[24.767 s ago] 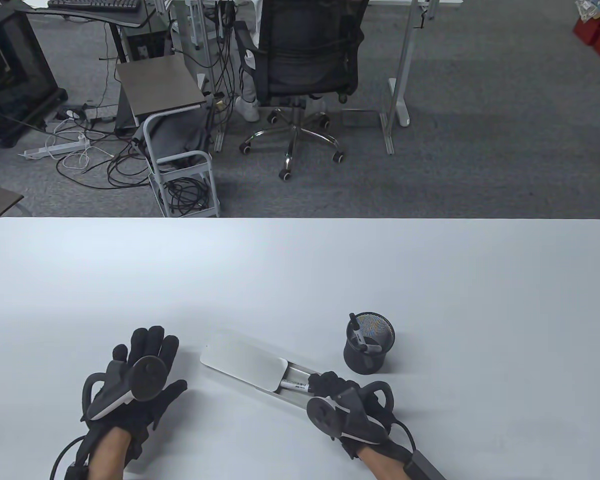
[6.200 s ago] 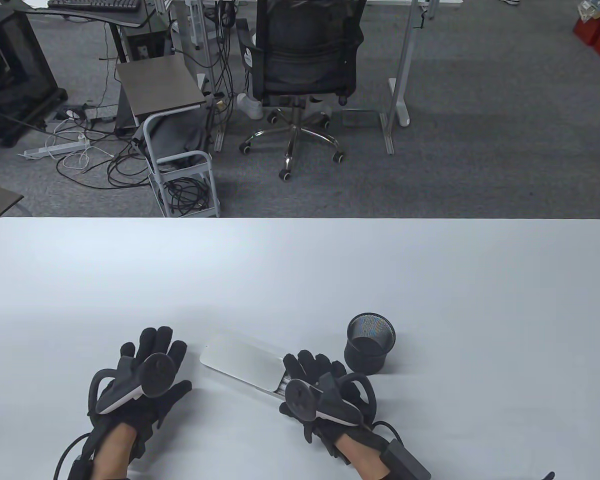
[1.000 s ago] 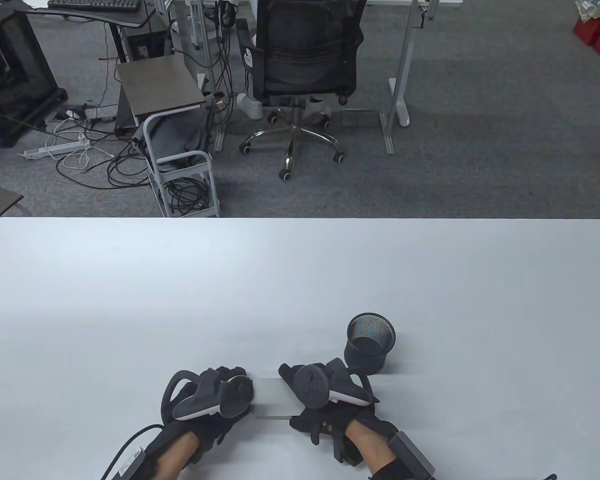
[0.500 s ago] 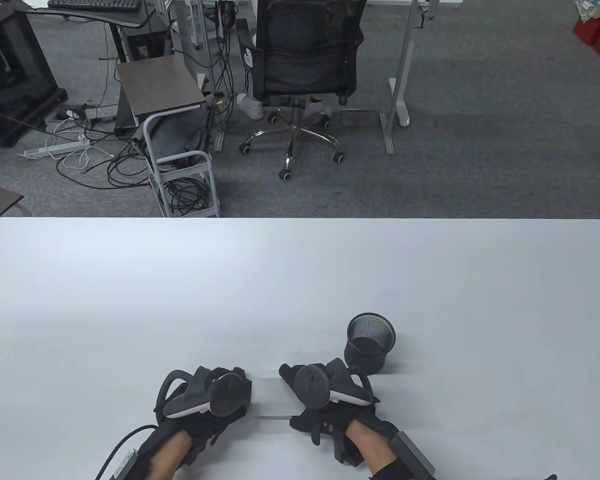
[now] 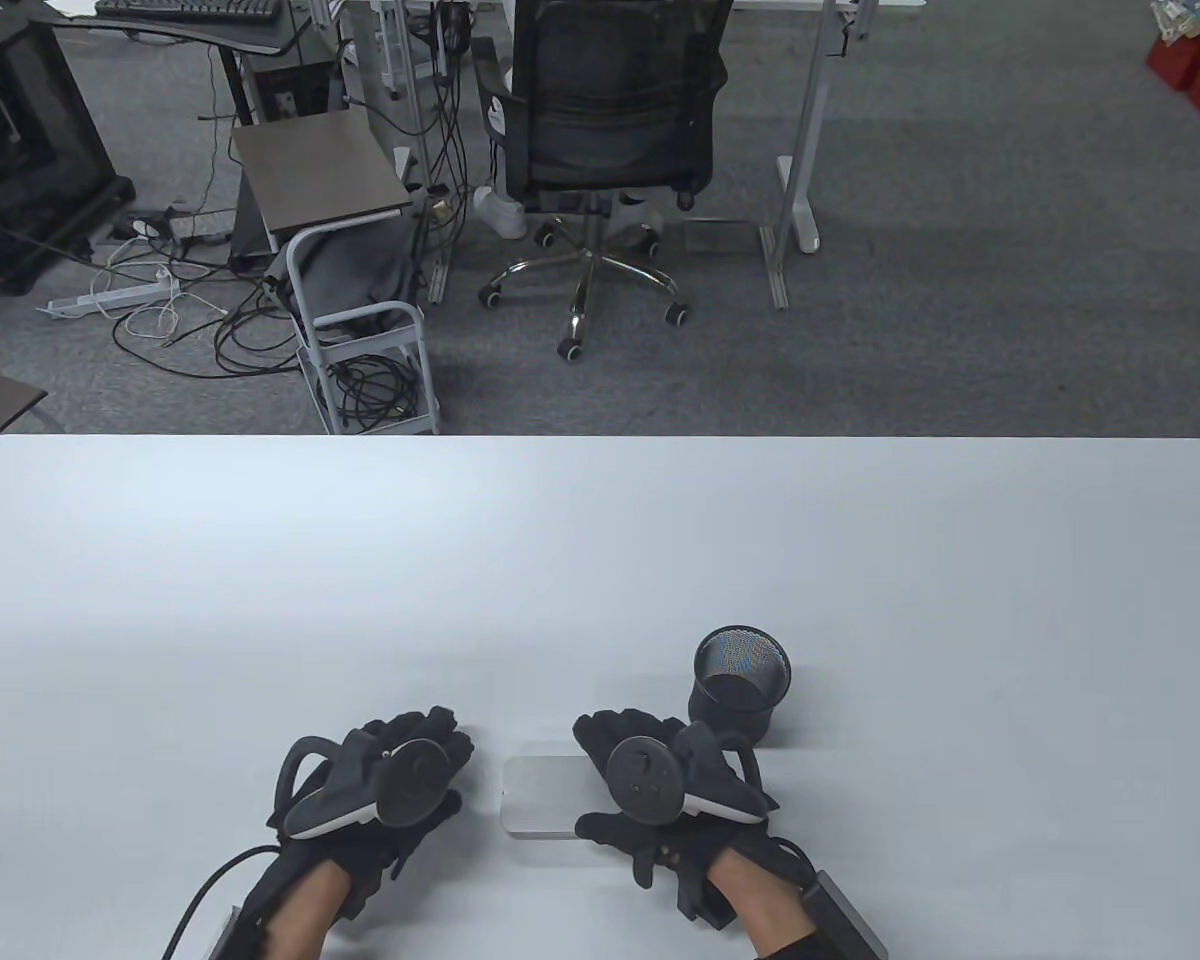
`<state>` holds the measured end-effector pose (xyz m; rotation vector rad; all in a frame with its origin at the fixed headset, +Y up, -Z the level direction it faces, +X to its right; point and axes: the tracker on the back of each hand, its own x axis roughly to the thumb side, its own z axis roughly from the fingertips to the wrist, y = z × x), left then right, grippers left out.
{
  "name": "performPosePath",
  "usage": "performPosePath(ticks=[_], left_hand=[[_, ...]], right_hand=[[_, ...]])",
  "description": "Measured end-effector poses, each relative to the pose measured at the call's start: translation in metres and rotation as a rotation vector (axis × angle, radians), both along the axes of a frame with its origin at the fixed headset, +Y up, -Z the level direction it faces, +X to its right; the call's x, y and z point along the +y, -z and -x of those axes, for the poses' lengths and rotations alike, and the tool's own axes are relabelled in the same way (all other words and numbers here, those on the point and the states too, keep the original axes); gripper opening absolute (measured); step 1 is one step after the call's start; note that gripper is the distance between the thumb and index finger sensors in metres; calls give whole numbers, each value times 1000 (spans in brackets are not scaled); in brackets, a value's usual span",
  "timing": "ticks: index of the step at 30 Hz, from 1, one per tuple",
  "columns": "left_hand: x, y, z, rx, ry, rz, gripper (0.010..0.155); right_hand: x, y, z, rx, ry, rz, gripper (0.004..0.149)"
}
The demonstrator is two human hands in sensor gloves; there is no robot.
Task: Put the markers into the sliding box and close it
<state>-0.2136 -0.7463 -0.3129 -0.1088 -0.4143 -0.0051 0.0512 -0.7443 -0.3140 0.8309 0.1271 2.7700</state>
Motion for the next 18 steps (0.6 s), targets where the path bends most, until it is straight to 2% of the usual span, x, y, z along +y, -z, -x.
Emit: performPosePath(ticks=[7,11,18], left_hand=[[7,-1,15,38,-3,-49,71],[9,0,32,92,-31,-60,75],[10,0,64,185,-93,-71,82]], right_hand=[[34,-16,-20,-45,171,-219,61],[47,-20,-36,-93,226,-311,58],[63,-20,-78,-303,237,-452,59]])
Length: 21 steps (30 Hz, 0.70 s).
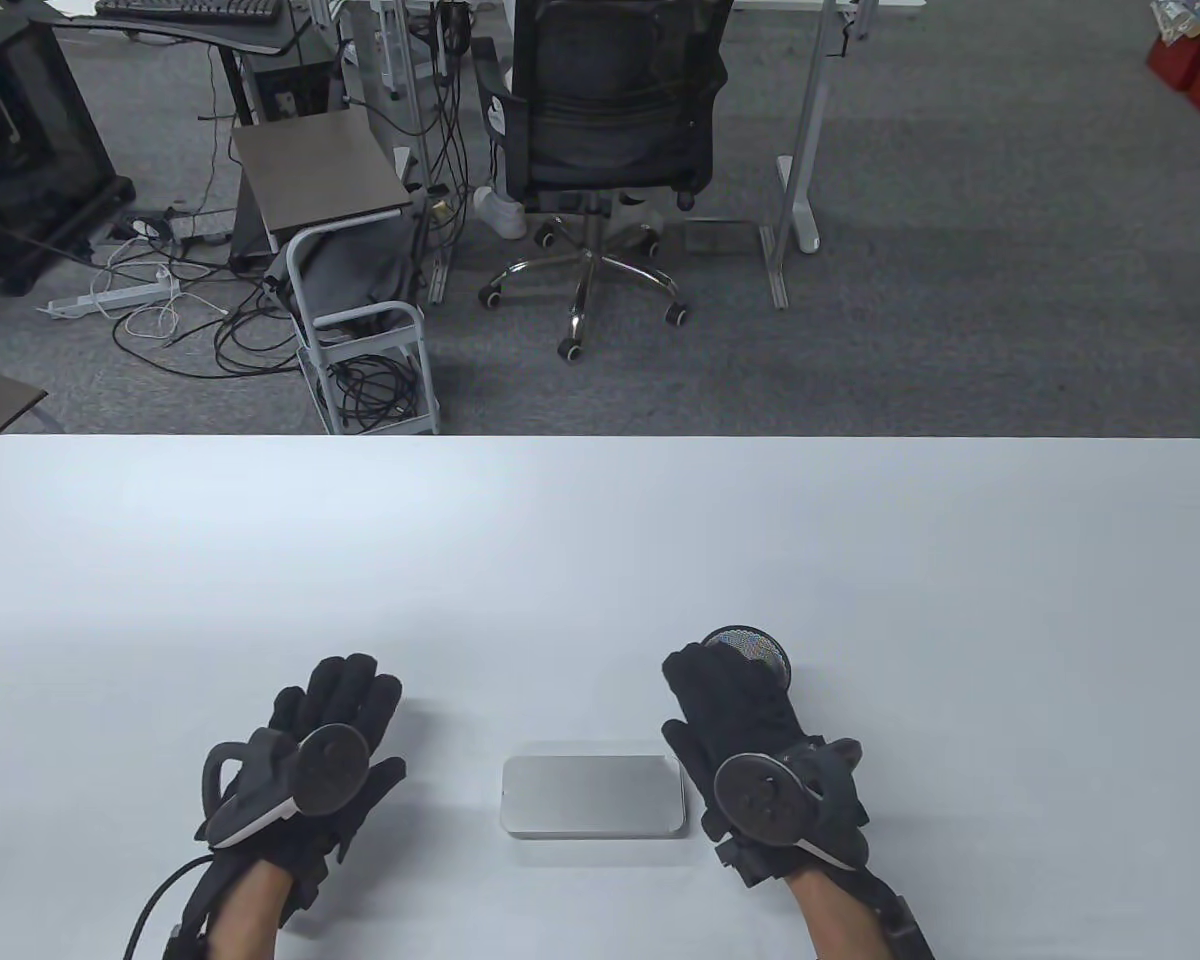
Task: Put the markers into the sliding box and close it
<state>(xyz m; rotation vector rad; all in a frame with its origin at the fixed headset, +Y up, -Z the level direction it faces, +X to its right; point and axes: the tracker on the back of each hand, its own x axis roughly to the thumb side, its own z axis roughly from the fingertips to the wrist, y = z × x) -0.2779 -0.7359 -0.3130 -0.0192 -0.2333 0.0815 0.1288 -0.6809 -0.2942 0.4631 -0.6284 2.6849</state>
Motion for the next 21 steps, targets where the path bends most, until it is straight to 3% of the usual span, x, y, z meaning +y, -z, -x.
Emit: performPosePath(ticks=[5,9,16,21], left_hand=[[-1,1,7,22,-29,6,84],[-5,3,7,25,-9,29,85],[-14,8,5,40,10,81,88],[-18,9,7,49,8,107,89]], right_hand=[[-2,8,-34,-190,-2,55,64],[-12,16,-63,-321,22,165,66],[-43,31,-92,-427,13,350,67],[-59,37,-96,-464,-36,417,67]])
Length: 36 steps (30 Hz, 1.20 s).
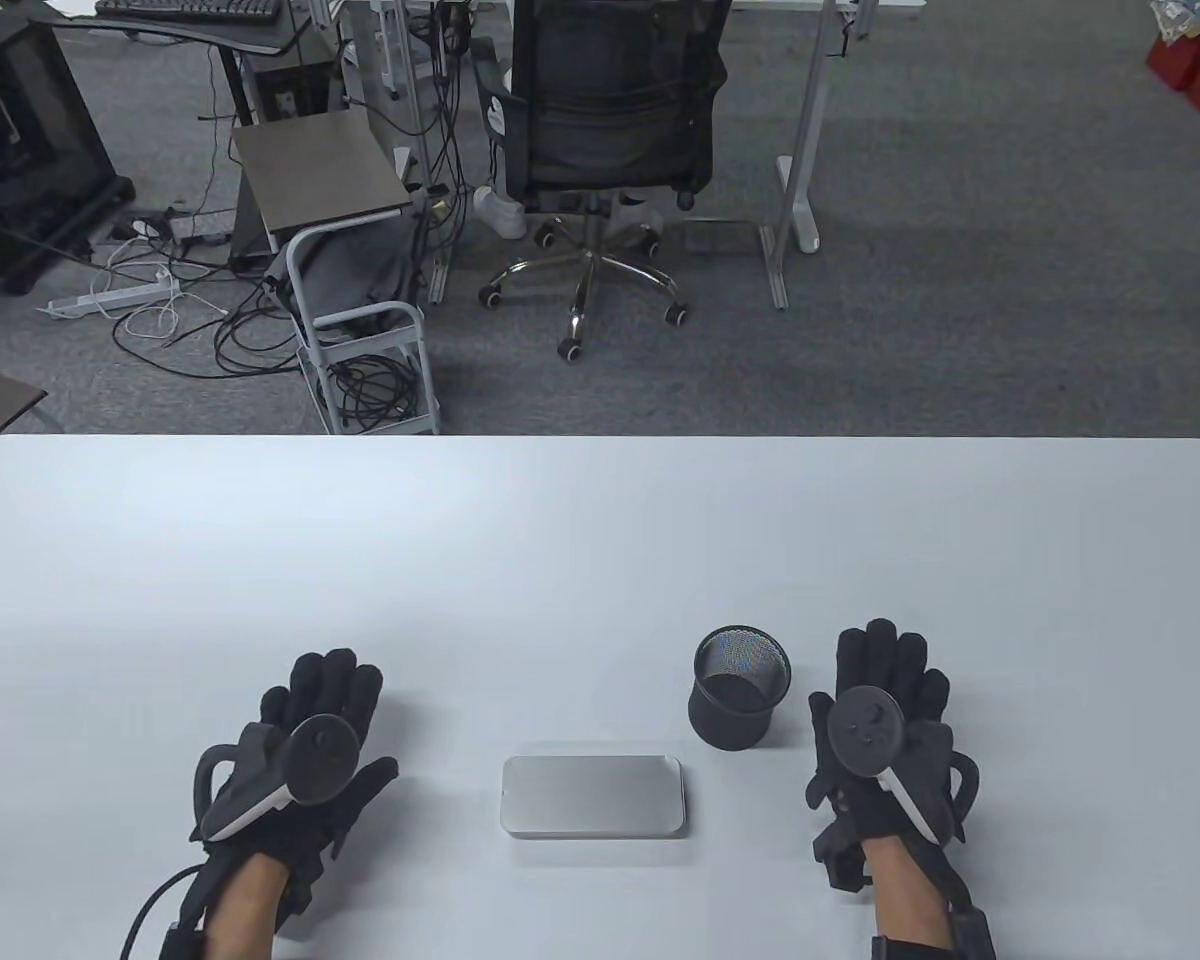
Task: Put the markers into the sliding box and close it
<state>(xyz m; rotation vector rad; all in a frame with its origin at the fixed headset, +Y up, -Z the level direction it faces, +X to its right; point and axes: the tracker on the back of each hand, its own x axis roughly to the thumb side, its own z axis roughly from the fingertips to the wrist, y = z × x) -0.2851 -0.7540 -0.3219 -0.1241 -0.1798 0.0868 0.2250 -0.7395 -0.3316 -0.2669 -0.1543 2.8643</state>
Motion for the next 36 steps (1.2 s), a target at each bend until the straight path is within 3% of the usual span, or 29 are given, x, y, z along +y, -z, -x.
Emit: performPosePath(ticks=[8,36], left_hand=[[-2,0,2,19,5,13,89],[-3,2,-12,-20,31,19,92]], right_hand=[[-13,5,-4,-15,-5,105,68],[10,-3,22,81,-24,36,70]])
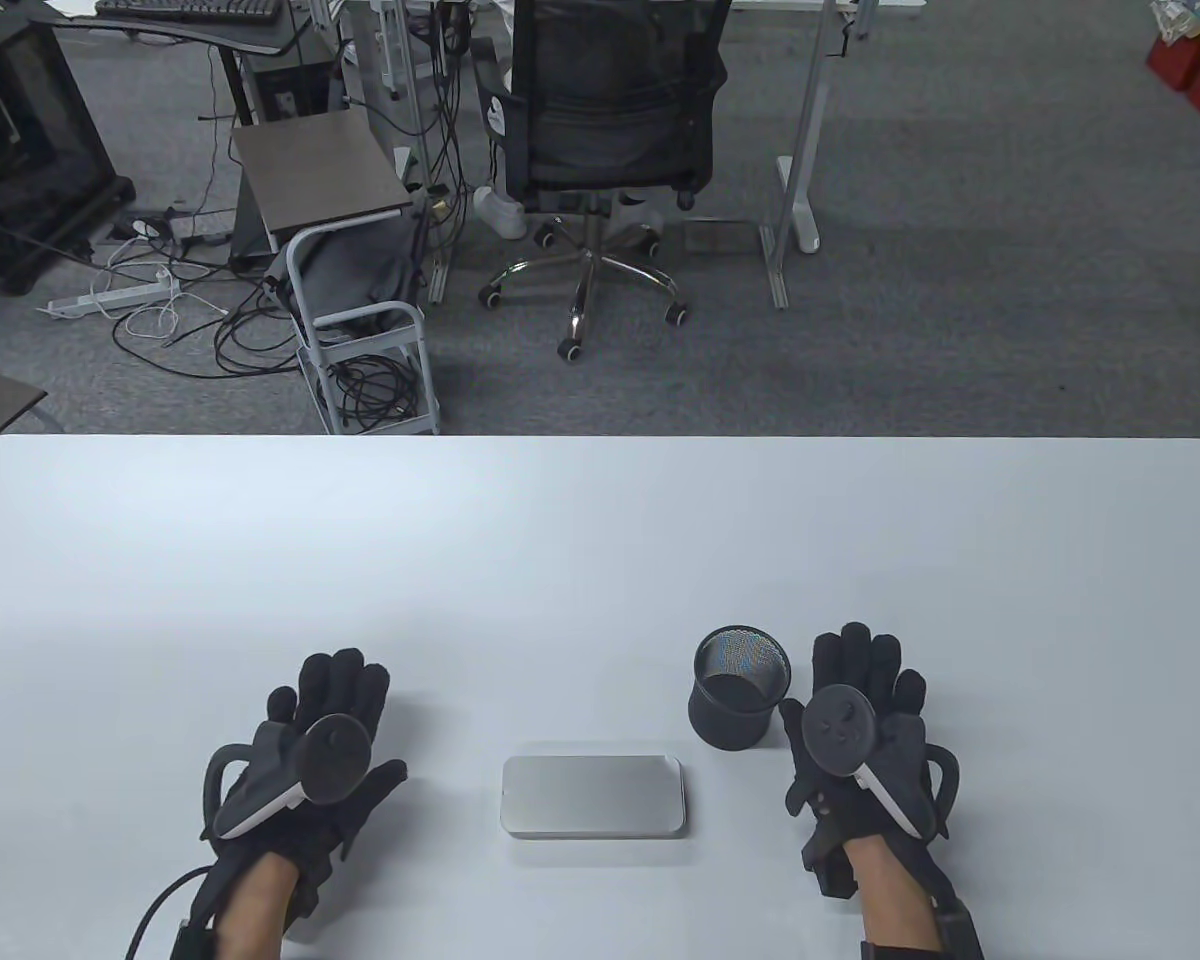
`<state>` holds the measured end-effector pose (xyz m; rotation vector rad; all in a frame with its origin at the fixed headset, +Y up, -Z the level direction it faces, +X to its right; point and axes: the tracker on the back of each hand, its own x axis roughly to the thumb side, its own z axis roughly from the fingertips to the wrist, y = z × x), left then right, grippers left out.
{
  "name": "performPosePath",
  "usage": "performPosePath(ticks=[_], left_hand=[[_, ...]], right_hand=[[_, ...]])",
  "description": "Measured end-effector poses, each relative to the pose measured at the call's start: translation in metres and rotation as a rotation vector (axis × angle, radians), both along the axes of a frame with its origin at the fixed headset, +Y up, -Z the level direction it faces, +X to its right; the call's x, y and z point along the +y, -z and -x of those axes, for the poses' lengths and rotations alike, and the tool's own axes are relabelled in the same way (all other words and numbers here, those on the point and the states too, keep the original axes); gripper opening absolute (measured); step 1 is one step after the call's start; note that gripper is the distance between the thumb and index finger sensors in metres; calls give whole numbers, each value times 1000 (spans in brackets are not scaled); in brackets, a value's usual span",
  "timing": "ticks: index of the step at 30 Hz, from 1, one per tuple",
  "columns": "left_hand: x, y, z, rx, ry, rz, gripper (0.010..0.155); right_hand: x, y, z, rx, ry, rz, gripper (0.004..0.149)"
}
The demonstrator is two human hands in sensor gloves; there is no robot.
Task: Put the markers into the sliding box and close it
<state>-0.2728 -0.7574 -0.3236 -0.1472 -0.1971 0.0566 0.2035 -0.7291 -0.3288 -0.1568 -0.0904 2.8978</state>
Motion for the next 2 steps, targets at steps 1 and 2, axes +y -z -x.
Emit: performPosePath(ticks=[1,2], left_hand=[[0,-1,-2,-9,5,0,92],[0,-1,-4,-16,3,-1,92]], right_hand=[[1,0,0,0,1,0,70],[1,-1,0,-1,0,0,70]])
